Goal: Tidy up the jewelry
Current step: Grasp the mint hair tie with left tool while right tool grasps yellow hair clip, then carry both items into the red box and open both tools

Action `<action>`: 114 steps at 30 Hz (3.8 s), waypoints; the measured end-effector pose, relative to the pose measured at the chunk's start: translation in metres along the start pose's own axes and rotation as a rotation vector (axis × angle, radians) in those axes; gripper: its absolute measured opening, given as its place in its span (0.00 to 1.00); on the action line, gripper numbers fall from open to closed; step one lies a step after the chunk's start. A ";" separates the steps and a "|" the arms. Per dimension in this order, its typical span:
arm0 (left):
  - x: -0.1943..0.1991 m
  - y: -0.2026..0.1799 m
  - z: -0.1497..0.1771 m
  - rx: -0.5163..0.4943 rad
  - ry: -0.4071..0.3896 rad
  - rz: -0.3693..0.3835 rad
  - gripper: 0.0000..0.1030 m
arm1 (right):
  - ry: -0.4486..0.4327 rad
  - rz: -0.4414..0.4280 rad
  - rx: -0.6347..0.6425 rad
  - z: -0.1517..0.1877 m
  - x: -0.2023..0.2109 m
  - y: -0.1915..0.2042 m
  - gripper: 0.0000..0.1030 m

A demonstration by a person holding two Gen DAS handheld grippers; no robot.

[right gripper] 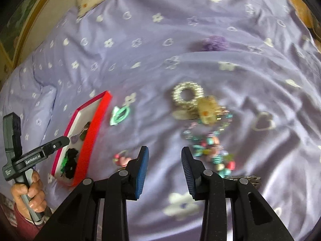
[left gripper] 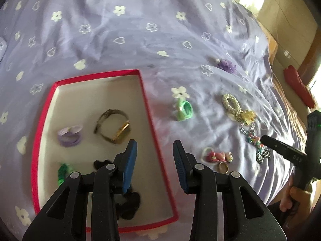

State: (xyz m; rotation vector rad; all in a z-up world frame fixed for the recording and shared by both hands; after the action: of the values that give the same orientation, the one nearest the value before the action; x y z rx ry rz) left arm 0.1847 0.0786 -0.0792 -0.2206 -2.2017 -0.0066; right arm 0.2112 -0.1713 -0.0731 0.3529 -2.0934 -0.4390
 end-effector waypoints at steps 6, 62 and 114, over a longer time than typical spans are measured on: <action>-0.014 -0.016 -0.012 -0.034 0.014 0.009 0.34 | -0.046 0.034 -0.039 -0.016 0.003 -0.022 0.36; 0.022 0.018 0.020 0.091 -0.037 0.071 0.09 | 0.027 -0.177 0.101 0.017 -0.028 0.109 0.04; -0.022 0.155 0.075 0.285 0.080 -0.027 0.11 | 0.270 -0.207 0.256 0.081 -0.142 0.225 0.09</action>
State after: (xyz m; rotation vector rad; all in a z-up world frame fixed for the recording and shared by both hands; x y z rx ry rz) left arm 0.1624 0.2338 -0.1533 -0.0300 -2.0961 0.2773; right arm 0.1987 0.1023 -0.1204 0.7423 -1.8565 -0.2268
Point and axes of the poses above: each gripper's, at about its wrist camera, not at the fingertips, and x roughly against the way its jaws point, y to its left, z to its underside, the point moved 9 cm from there along -x, roughly the way its jaws point, and after that the axes turned 12 degrees about -x, right-handed, at the moved point
